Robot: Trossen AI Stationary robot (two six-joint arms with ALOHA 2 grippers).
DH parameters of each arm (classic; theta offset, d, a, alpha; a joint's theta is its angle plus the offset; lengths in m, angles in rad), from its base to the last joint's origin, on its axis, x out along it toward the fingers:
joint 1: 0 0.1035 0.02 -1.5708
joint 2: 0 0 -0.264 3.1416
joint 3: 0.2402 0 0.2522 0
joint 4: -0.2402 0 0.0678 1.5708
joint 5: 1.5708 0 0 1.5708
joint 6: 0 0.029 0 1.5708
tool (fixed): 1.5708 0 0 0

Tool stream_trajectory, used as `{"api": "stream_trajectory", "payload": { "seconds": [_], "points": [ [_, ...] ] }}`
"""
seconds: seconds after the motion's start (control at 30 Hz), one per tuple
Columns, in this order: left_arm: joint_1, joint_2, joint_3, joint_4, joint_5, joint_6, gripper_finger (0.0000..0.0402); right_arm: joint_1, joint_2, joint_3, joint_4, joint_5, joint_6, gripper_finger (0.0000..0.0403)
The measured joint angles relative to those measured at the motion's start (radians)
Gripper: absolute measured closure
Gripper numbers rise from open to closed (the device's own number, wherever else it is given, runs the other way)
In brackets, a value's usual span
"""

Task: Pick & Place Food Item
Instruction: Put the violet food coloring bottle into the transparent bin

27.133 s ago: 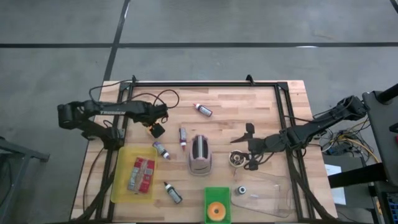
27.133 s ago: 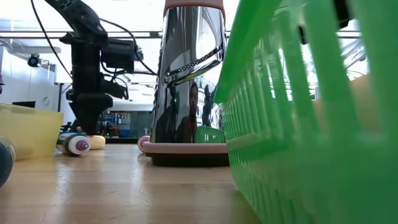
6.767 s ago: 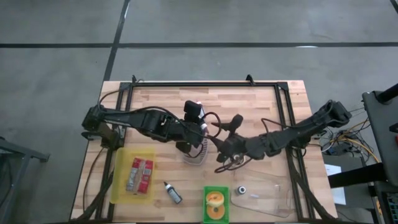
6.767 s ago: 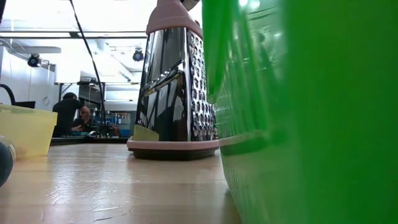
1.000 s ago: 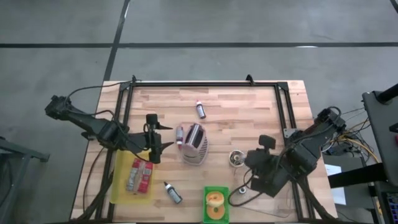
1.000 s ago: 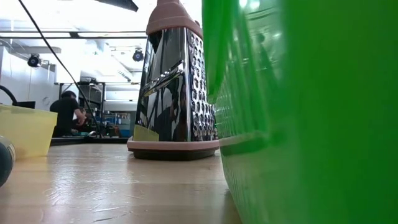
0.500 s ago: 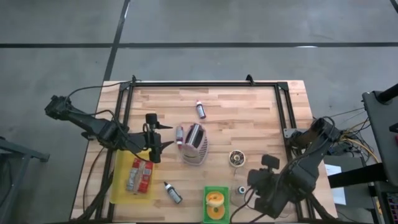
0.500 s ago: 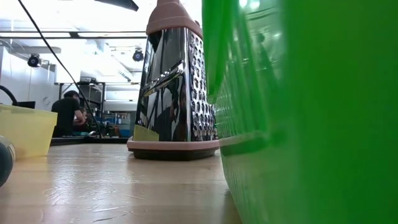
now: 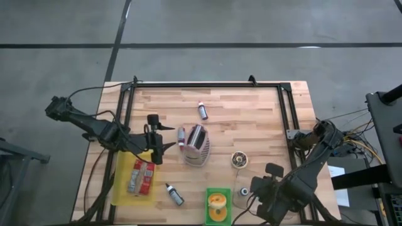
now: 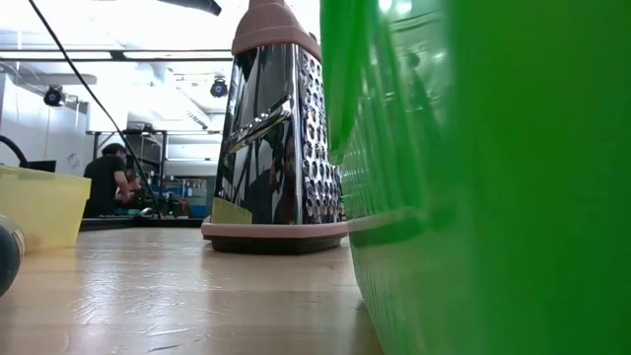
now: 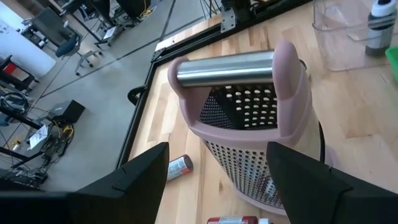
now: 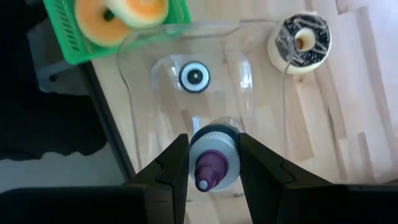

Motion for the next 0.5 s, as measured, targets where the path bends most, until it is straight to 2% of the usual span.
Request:
{"api": "stream_trajectory", "payload": {
  "seconds": [0.23, 0.5],
  "points": [
    [0.000, 0.000, 0.000, 0.030, 0.000, 0.003, 0.0129, 0.000, -0.001, -0.069, 0.042, -0.012, -0.007, 0.0300],
    [0.000, -0.001, 0.000, 0.030, 0.000, -0.002, 0.0129, -0.014, -0.004, -0.132, 0.167, -0.005, -0.070, 0.0300]
  ]
}}
